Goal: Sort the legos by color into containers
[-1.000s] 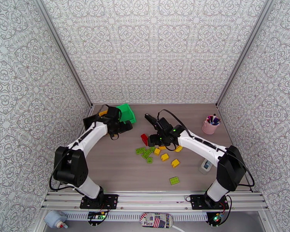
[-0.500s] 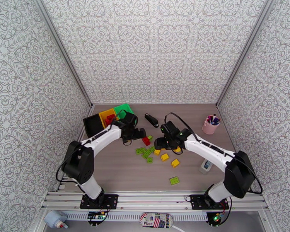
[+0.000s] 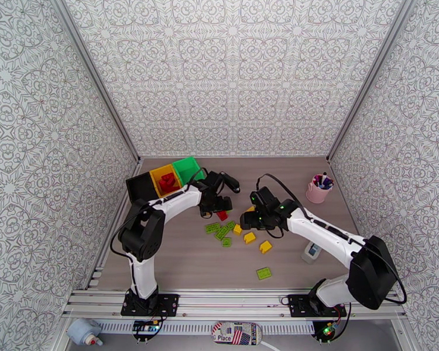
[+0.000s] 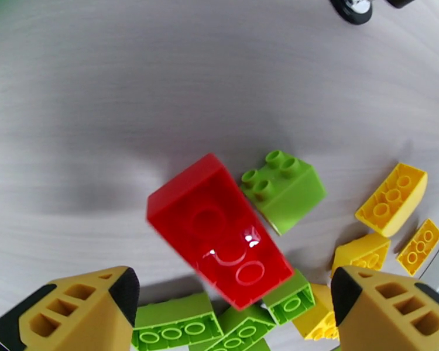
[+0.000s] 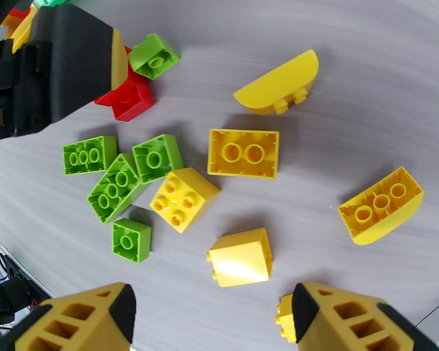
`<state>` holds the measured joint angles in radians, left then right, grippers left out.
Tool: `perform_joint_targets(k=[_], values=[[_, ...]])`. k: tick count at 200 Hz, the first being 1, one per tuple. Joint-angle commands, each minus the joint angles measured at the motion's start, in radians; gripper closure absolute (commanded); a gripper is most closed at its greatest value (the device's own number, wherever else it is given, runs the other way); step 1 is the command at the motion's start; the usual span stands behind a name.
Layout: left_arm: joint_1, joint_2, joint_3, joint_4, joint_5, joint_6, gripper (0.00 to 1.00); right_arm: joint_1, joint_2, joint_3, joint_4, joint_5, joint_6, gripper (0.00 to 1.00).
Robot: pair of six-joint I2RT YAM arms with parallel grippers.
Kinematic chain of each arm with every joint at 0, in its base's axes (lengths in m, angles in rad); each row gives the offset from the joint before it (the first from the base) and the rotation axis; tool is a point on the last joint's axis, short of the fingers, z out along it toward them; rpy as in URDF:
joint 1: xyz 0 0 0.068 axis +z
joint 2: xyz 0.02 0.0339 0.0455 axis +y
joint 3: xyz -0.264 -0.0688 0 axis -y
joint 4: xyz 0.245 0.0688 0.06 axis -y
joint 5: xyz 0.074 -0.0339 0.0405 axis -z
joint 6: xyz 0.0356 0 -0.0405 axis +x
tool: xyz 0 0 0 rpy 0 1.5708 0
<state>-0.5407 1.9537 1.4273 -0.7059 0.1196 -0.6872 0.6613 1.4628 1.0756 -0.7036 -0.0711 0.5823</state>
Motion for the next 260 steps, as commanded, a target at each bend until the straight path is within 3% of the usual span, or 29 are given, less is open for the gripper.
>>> perform_joint_targets(k=[1, 41, 107, 144, 211, 260], values=[[-0.002, 0.036, 0.025, -0.009, -0.032, -0.025, 0.09, -0.011, -0.021, -0.018, 0.024, -0.012, -0.006, 0.25], [-0.005, 0.047, 0.025, 0.022, -0.041, -0.041, 0.17, -0.014, -0.015, -0.03, 0.036, -0.022, -0.004, 0.25], [-0.002, 0.031, 0.015, 0.033, -0.048, -0.04, 0.45, -0.017, -0.001, -0.023, 0.047, -0.036, -0.002, 0.26], [0.005, -0.001, -0.007, 0.037, -0.047, -0.04, 0.55, -0.018, 0.007, -0.018, 0.054, -0.05, 0.002, 0.26], [0.033, -0.103, -0.061, 0.029, -0.037, -0.031, 0.64, -0.017, 0.021, -0.002, 0.075, -0.09, 0.01, 0.26], [0.111, -0.205, -0.142, 0.022, -0.036, -0.004, 0.64, -0.016, 0.037, 0.011, 0.1, -0.132, 0.023, 0.26]])
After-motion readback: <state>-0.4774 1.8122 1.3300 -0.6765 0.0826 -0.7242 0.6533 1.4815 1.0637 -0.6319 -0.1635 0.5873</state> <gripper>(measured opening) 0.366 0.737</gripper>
